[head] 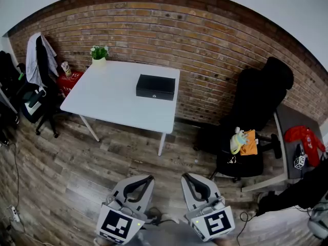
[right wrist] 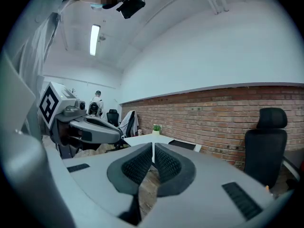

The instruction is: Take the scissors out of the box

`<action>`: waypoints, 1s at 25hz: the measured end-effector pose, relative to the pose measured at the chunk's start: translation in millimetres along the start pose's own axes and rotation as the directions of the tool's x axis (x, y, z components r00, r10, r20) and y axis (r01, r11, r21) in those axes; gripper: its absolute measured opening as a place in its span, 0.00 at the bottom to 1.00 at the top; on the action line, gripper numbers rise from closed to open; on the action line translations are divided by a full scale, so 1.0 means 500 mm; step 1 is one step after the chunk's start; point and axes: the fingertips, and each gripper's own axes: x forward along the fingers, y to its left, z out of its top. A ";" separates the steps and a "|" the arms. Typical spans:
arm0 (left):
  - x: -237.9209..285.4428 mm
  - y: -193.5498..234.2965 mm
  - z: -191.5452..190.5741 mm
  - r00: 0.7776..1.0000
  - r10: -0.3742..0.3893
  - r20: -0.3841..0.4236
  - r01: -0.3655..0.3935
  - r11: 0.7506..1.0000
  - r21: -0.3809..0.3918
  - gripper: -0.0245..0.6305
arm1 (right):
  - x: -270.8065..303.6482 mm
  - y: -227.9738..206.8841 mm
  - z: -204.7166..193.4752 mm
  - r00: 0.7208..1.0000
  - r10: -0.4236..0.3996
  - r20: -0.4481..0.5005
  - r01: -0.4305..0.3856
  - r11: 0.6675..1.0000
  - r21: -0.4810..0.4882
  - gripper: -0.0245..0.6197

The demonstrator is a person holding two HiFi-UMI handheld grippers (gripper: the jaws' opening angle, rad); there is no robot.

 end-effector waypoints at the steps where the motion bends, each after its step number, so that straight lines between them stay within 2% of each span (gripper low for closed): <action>1: -0.001 0.000 0.000 1.000 0.000 0.000 0.000 1.000 0.000 0.07 | 0.000 0.002 -0.002 1.000 0.002 -0.007 -0.002 1.000 0.003 0.11; 7: -0.008 0.009 -0.003 1.000 -0.001 0.000 0.001 1.000 0.003 0.07 | 0.007 -0.007 -0.007 1.000 -0.023 -0.010 0.023 0.998 0.053 0.11; 25: -0.085 0.071 -0.020 1.000 -0.015 0.013 0.015 1.000 0.018 0.07 | 0.047 0.083 0.001 0.999 -0.037 -0.027 0.038 0.999 0.036 0.11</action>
